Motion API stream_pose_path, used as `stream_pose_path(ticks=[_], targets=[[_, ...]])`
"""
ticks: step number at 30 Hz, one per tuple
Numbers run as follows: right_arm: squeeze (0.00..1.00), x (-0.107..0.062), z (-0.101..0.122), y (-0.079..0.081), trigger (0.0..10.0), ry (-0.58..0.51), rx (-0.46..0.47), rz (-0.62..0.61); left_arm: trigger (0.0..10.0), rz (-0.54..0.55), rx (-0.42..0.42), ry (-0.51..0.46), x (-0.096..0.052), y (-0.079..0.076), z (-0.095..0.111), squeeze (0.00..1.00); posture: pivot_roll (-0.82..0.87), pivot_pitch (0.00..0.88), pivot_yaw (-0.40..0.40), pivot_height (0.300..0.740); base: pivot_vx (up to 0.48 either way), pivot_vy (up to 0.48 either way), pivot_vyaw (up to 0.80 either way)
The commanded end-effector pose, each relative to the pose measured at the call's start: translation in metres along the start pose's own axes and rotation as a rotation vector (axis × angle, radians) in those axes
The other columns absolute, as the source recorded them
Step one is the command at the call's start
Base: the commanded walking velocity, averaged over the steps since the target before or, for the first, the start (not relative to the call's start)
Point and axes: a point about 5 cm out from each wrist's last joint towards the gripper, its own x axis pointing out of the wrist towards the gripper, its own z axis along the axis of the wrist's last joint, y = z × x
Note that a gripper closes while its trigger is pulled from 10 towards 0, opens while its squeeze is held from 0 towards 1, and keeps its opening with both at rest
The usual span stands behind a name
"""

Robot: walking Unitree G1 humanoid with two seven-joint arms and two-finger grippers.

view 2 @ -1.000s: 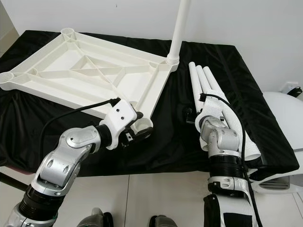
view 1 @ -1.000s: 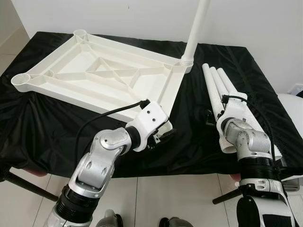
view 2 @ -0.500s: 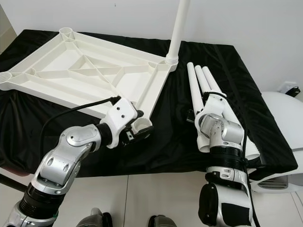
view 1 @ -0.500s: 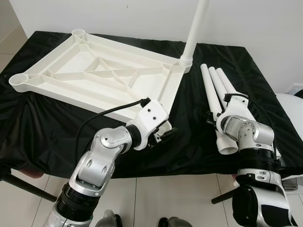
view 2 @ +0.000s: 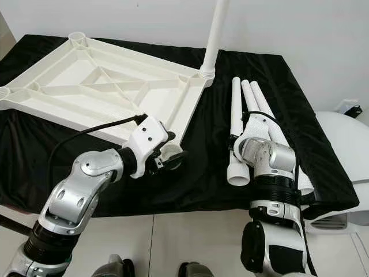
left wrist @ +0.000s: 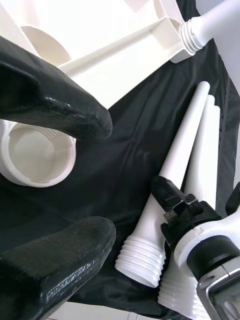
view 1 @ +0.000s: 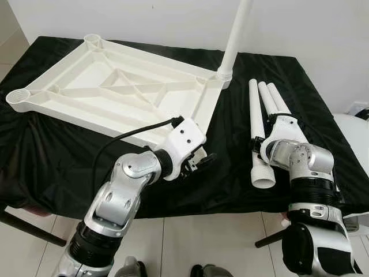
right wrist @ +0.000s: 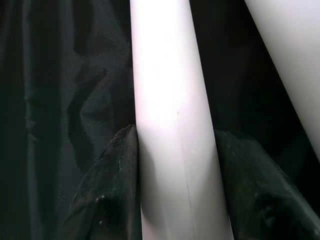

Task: Building children table

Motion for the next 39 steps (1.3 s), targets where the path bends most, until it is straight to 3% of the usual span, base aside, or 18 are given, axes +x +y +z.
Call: stream_pose_path(ticks=[1, 4, 5, 9, 15, 19, 21, 28, 29, 35, 36, 39], targets=[[0.00, -0.001, 0.002, 0.005, 0.0, -0.011, 0.013, 0.027, 10.0, 0.065, -0.009, -0.004, 0.002, 0.003, 0.000, 0.00, -0.06, 0.107, -0.066, 0.740, 0.000, 0.000, 0.00], [0.00, -0.001, 0.004, 0.006, 0.0, -0.021, 0.014, 0.032, 10.0, 0.066, -0.009, -0.004, 0.002, 0.003, 0.000, 0.00, -0.06, 0.107, -0.066, 0.740, 0.000, 0.000, 0.00], [0.00, -0.005, 0.011, 0.010, 10.0, -0.072, 0.008, 0.074, 10.0, 0.068, -0.012, -0.005, 0.002, 0.004, 0.000, 0.00, -0.06, 0.104, -0.067, 0.740, 0.000, 0.000, 0.00], [0.00, -0.010, 0.019, 0.014, 10.0, -0.125, 0.006, 0.109, 10.0, 0.069, -0.014, -0.005, 0.002, 0.004, 0.000, 0.00, -0.06, 0.103, -0.067, 0.740, 0.000, 0.000, 0.00], [0.00, -0.028, 0.047, 0.022, 10.0, -0.297, 0.002, 0.186, 10.0, 0.086, -0.016, -0.009, 0.003, 0.009, 0.001, 0.00, -0.07, 0.099, -0.061, 0.740, 0.000, 0.000, 0.00], [0.00, -0.030, 0.050, 0.023, 10.0, -0.313, 0.008, 0.190, 10.0, 0.089, -0.017, -0.011, 0.003, 0.011, 0.001, 0.00, -0.07, 0.099, -0.061, 0.740, 0.000, 0.000, 0.00], [0.00, -0.036, 0.058, 0.020, 10.0, -0.384, 0.013, 0.198, 10.0, 0.124, -0.017, -0.025, 0.000, 0.026, 0.005, 0.00, -0.06, 0.098, -0.061, 0.740, 0.000, 0.000, 0.00], [0.00, -0.039, 0.060, 0.014, 10.0, -0.478, -0.024, 0.183, 10.0, 0.158, -0.021, -0.052, -0.005, 0.042, 0.010, 0.00, -0.06, 0.095, -0.059, 0.740, 0.000, 0.000, 0.00], [0.00, -0.041, 0.055, 0.013, 10.0, -0.523, 0.030, 0.247, 10.0, 0.165, -0.027, -0.074, -0.007, 0.049, 0.014, 0.00, -0.06, 0.093, -0.057, 0.740, 0.000, 0.000, 0.00], [0.00, -0.042, 0.047, 0.010, 10.0, -0.592, 0.063, 0.301, 10.0, 0.149, -0.041, -0.110, -0.008, 0.059, 0.018, 0.00, -0.05, 0.085, -0.050, 0.740, 0.000, 0.000, 0.00], [0.00, -0.046, 0.047, 0.010, 10.0, -0.658, 0.075, 0.368, 10.0, 0.117, -0.076, -0.135, -0.007, 0.062, 0.020, 0.00, -0.04, 0.082, -0.049, 0.740, 0.000, 0.000, 0.00], [0.00, -0.051, 0.046, 0.011, 10.0, -0.701, 0.080, 0.434, 10.0, 0.080, -0.122, -0.159, -0.006, 0.063, 0.021, 0.00, -0.04, 0.080, -0.049, 0.740, 0.000, 0.000, 0.00]])
